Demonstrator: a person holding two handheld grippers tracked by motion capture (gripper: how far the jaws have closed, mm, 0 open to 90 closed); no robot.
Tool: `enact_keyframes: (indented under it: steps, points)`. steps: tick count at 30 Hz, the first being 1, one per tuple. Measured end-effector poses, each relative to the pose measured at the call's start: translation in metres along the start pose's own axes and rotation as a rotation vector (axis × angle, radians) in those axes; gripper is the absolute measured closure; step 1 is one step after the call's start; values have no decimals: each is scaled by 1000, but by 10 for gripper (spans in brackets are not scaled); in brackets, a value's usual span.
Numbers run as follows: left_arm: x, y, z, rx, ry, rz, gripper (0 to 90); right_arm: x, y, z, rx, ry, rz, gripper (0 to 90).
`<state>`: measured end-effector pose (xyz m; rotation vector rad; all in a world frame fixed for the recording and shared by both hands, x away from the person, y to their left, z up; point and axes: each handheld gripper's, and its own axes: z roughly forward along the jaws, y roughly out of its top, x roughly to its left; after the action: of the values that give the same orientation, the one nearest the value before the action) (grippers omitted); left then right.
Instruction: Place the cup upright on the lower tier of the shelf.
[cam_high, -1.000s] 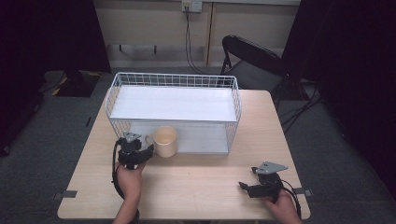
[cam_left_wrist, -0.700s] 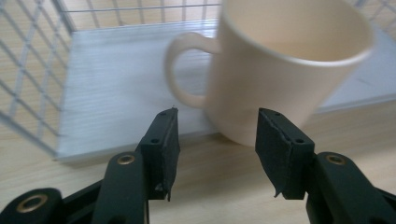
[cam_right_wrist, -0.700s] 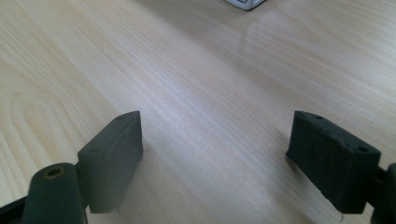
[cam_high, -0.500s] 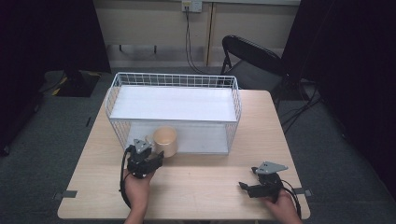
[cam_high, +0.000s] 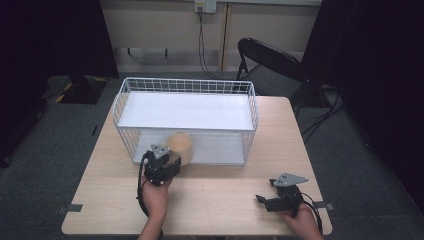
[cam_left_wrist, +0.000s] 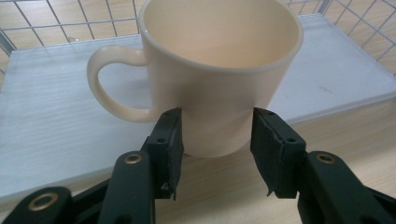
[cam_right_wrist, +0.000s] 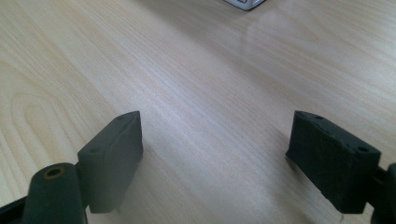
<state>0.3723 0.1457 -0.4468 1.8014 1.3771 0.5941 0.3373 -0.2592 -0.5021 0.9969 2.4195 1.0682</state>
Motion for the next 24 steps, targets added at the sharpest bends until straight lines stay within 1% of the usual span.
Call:
enact_keyframes:
  steps: [3,6,12,17,21,24]
  points:
    - [0,1,4,-1,-3,-18,547,0,0,0,0,0,0,173]
    - [0,2,7,3,4,-8,549,0,0,0,0,0,0,173]
    - [1,8,14,6,9,-4,559,0,0,0,0,1,0,173]
    - [2,15,22,5,13,-10,573,0,0,0,0,1,-2,172]
    - [2,17,25,7,12,-15,583,0,0,0,0,0,0,172]
    - [3,16,25,5,3,-17,574,0,0,0,1,0,0,172]
